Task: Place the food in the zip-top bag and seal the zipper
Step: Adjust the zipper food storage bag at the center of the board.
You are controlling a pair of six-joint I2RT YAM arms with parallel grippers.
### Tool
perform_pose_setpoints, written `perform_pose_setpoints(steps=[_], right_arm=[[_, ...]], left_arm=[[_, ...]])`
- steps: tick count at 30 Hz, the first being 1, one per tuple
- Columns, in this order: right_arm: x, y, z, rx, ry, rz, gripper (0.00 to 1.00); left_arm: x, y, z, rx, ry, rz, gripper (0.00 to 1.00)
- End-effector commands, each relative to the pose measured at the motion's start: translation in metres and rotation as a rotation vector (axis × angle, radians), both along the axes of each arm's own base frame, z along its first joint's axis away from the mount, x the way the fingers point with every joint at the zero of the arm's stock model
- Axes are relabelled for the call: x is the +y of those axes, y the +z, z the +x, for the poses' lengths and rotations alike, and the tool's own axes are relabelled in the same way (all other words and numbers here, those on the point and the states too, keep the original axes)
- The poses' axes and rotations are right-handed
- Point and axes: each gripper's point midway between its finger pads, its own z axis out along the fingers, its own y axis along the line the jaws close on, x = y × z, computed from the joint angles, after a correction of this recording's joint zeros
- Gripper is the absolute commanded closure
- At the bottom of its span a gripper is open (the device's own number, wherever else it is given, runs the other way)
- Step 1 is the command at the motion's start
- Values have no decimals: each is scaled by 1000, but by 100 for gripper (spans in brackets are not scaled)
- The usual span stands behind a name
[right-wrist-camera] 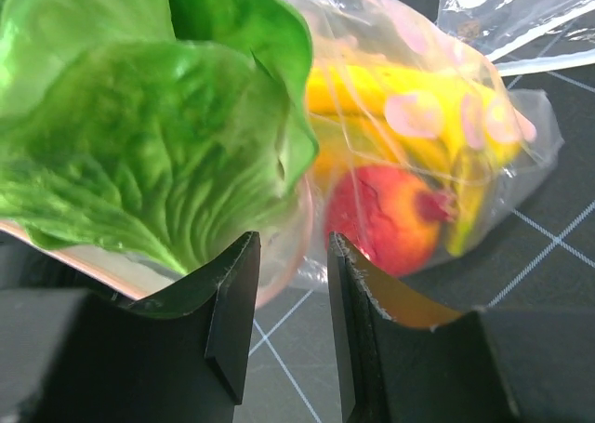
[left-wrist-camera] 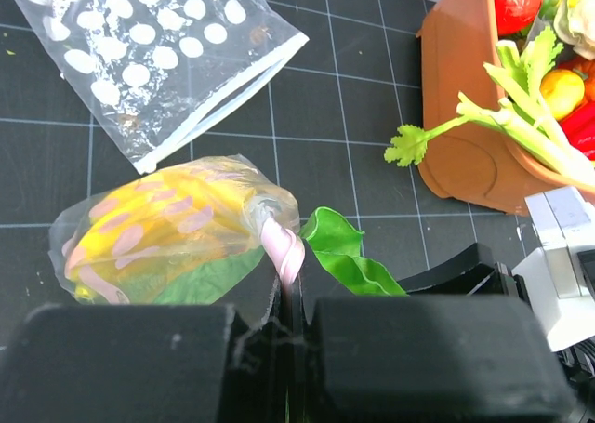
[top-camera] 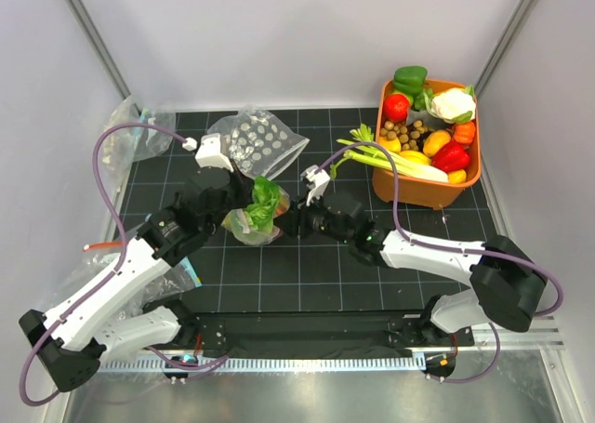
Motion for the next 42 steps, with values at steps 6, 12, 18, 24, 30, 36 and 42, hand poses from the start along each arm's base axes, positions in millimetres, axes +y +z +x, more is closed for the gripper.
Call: perform_pose_setpoints(steps=[6,12,18,24,30,36,42], right_arm=[[17,16,14,-2,-13,40,60],[22,14,10,39,20,17,96],[-43,57,23,-37,-244,-43,99],[-90,84,24,-94,-394,-80,99],[-110,96,30,-113,-471,-171,99],[-148,139,20,-186,-548,-136,99],[-148,141,16,-191,-525,-139,99]], left_arm=[[-8,33,7,-89,-7,-99,99],[-4,31,8,-91,9,-82,99],[1,25,15,-87,50,-40,99],[7,22,18,-84,86,-8,99],[9,22,19,-84,93,10,100],[23,28,17,-99,140,54,100],[24,39,9,-132,146,77,100]])
